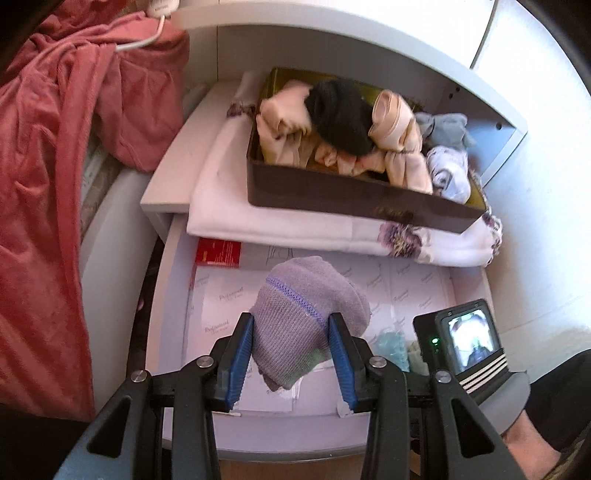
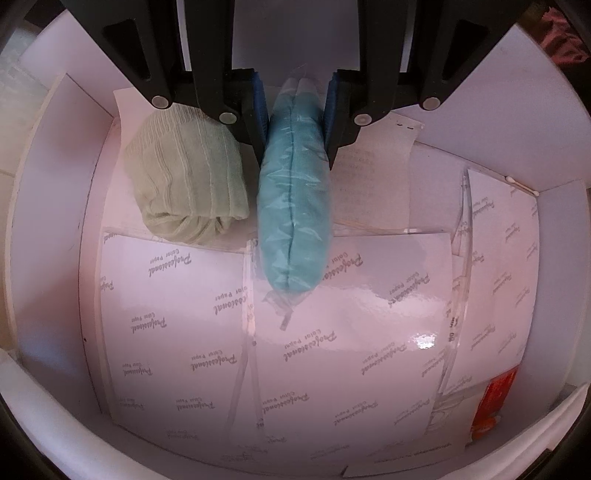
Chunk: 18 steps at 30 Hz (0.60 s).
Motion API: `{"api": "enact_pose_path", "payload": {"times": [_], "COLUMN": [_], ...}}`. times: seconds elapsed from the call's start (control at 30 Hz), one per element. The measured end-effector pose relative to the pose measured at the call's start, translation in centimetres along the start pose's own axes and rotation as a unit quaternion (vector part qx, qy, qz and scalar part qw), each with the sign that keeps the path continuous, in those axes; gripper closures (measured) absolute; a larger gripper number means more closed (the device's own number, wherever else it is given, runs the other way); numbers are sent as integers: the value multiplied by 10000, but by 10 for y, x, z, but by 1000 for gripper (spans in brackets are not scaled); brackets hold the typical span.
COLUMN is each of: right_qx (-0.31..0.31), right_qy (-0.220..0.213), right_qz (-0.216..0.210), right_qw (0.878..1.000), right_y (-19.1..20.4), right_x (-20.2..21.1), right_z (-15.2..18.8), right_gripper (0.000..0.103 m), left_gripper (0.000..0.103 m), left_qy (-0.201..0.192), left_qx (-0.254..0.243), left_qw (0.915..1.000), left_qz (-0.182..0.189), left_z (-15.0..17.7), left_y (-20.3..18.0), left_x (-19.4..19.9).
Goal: Organize soft objects
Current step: 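Carry the lavender sock into the gold tray with the left tool while the right holds the bag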
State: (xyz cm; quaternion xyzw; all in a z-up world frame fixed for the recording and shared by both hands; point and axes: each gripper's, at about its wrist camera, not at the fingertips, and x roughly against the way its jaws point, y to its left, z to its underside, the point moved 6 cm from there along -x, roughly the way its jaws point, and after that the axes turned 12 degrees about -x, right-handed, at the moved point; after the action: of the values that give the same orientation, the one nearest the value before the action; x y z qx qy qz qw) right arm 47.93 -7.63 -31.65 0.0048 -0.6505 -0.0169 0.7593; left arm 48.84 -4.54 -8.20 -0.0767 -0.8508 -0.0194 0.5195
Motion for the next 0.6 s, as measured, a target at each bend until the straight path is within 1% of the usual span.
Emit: {"api": "enact_pose_path", "payload": {"times": [0.23, 0.6], "right_qx": [11, 115], "right_qy": [-3, -68], "right_qz": [-21, 132], "right_qw": [10000, 9998], "right_y": [-4, 1], "right_x": [-2, -2], "right_z": [-2, -1], "right_gripper": [77, 77], "left_gripper": [62, 62], "left_qy": [-253, -532], "left_qx": [0, -12], "left_qw": [9997, 9986], "left_qz": [-21, -41], "left_z": [-7, -14], "left_y": [1, -1], "left_x": [17, 36]}}
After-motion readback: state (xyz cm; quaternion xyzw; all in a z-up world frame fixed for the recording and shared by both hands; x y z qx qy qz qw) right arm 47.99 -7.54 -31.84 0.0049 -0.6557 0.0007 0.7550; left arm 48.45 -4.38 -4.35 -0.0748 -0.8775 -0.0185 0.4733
